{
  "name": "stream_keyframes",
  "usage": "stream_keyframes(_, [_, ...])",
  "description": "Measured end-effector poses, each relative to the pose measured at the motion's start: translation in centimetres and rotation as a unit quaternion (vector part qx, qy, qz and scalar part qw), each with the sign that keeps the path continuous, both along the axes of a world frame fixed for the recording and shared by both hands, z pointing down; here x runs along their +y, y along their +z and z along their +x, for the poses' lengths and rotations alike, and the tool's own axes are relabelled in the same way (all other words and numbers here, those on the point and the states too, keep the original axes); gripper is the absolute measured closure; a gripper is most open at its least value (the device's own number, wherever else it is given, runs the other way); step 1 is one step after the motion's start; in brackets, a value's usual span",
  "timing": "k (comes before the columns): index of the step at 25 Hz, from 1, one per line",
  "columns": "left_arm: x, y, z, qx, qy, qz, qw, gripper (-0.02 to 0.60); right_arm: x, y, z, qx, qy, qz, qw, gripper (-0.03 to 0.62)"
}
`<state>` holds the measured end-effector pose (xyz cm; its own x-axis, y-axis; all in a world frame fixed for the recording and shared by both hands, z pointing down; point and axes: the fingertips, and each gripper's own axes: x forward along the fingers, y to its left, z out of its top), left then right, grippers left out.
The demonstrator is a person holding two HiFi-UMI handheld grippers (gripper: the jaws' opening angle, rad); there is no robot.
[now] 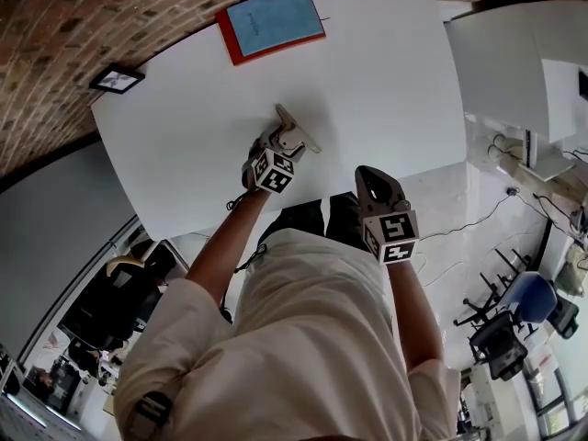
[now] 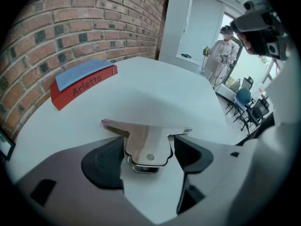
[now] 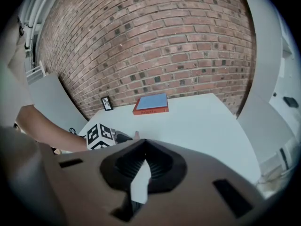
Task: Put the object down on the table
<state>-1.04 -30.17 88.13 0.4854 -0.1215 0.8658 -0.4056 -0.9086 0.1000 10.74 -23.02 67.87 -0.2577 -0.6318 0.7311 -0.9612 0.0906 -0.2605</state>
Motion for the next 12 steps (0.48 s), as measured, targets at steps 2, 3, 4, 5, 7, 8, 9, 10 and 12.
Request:
stream_keyframes(2, [-0.2, -0.5, 0.0, 0.004, 0.002, 0.002, 1.0000, 0.255, -0.2, -0.3, -0.1, 0.002, -0.001, 0.004, 1.000, 0.591])
stream_keyframes(3, [-0.3, -0.8, 0.0, 0.007, 0.002, 0.003, 1.0000, 0.255, -0.3, -0.5, -0.1, 0.003, -0.001, 0.007, 1.000, 0.591])
stream_keyframes(4, [-0.3, -1.2, 0.0, 0.011, 0.000, 0.003, 0.9999, 0.255, -0.3, -0.7, -0.2, 0.004, -0.001, 0.010, 1.000, 0.591])
stream_keyframes(5, [-0.4, -1.6, 0.0, 0.015, -0.001, 0.004, 0.9999, 0.255, -0.4, -0.9, -0.2, 0.006, -0.002, 0.012, 1.000, 0.591])
stream_keyframes(7, [-0.4, -2.6, 0.0, 0.023, -0.003, 0.007, 0.9997, 0.256, -0.4, -1.4, -0.3, 0.011, -0.004, 0.019, 1.000, 0.591])
stream_keyframes(8, [-0.5, -3.2, 0.0, 0.028, -0.005, 0.009, 0.9995, 0.256, -0.4, -1.7, -0.4, 0.014, -0.005, 0.022, 1.000, 0.591])
stream_keyframes(9, [-0.6, -3.8, -0.1, 0.034, -0.008, 0.011, 0.9993, 0.259, -0.5, -2.0, -0.4, 0.017, -0.006, 0.025, 1.000, 0.591])
stream_keyframes(10, [-0.6, -4.4, -0.2, 0.039, -0.011, 0.014, 0.9991, 0.261, -0.5, -2.3, -0.5, 0.019, -0.007, 0.028, 0.999, 0.591])
stream_keyframes(12, [-0.6, -5.7, -0.4, 0.048, -0.017, 0.018, 0.9985, 0.274, -0.5, -3.1, -0.6, 0.023, -0.009, 0.035, 0.999, 0.591])
